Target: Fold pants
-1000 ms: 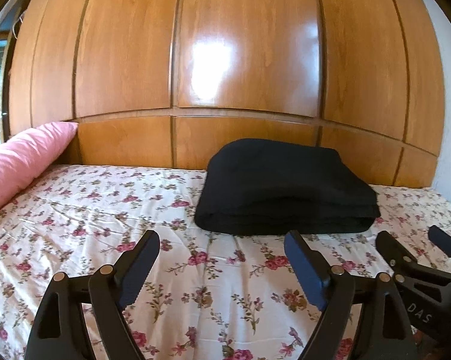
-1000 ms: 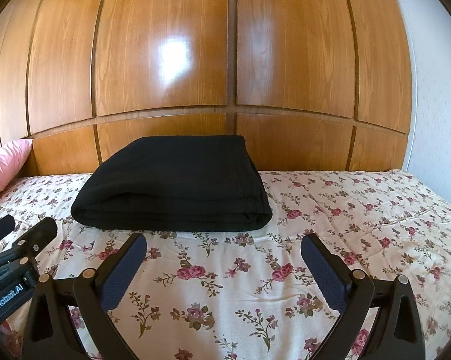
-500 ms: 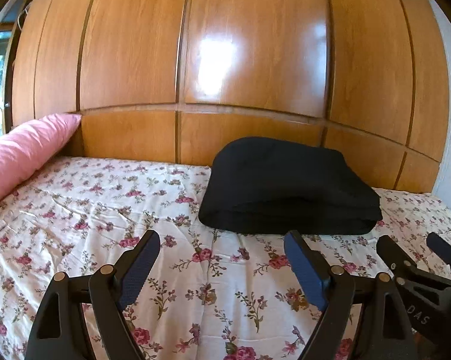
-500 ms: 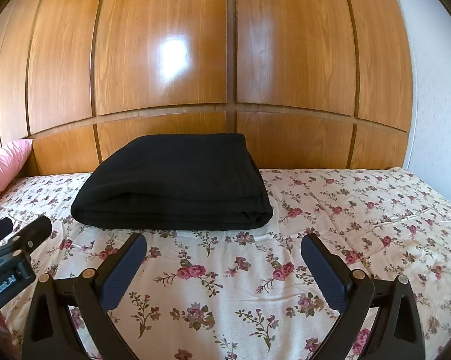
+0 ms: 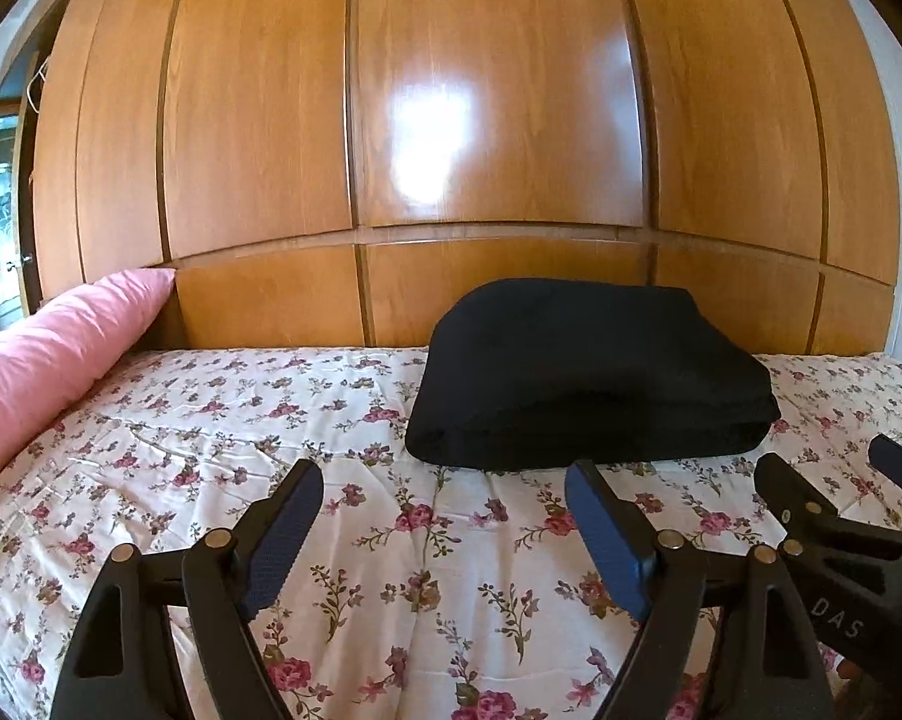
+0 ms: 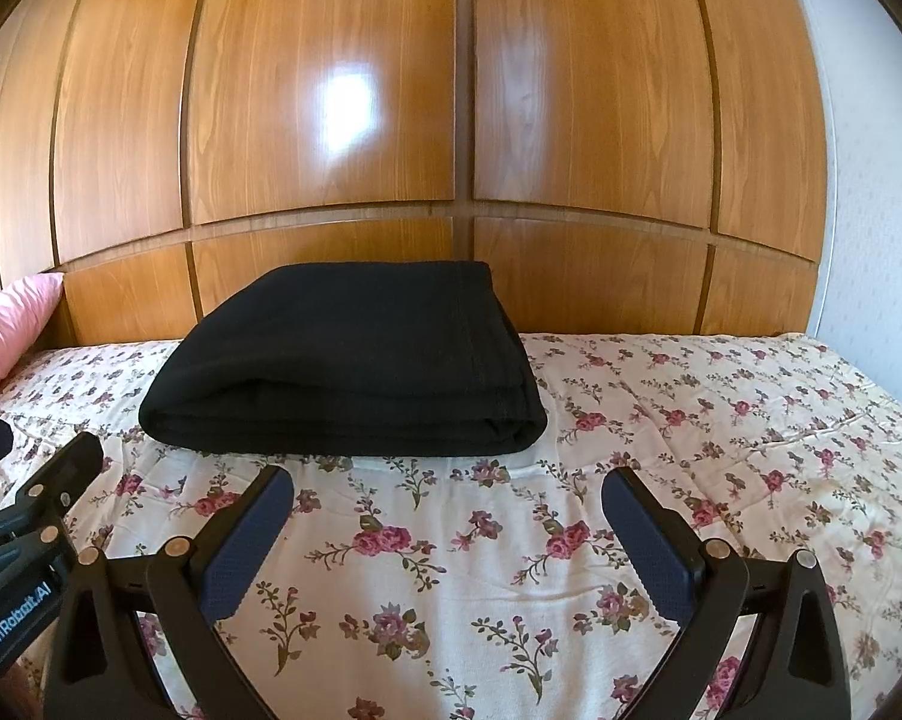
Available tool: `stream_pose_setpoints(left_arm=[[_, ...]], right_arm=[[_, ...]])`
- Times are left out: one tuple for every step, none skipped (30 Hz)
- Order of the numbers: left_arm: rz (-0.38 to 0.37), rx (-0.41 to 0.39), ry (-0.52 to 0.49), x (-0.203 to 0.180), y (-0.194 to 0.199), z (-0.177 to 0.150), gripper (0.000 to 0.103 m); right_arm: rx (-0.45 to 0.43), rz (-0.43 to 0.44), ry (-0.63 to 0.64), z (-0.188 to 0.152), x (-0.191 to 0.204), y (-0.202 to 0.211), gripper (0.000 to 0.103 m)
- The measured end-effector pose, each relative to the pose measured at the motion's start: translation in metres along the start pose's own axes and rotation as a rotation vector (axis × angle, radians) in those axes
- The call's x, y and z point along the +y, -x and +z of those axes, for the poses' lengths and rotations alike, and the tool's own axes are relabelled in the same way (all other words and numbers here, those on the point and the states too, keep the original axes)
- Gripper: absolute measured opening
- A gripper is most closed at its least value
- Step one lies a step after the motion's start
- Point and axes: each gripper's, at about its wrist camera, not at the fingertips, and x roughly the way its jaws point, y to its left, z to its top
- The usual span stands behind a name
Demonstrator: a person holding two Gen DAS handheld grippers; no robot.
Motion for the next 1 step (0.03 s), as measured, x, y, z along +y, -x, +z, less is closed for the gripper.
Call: stream_pose_setpoints(left_arm=[[-0.010,0.011,0.002,0.0004,-0.0017,-0.0002,0.084]], right_arm=[[0.000,0.000,0.000,0.0000,-0.0001,0.0001,0.103]])
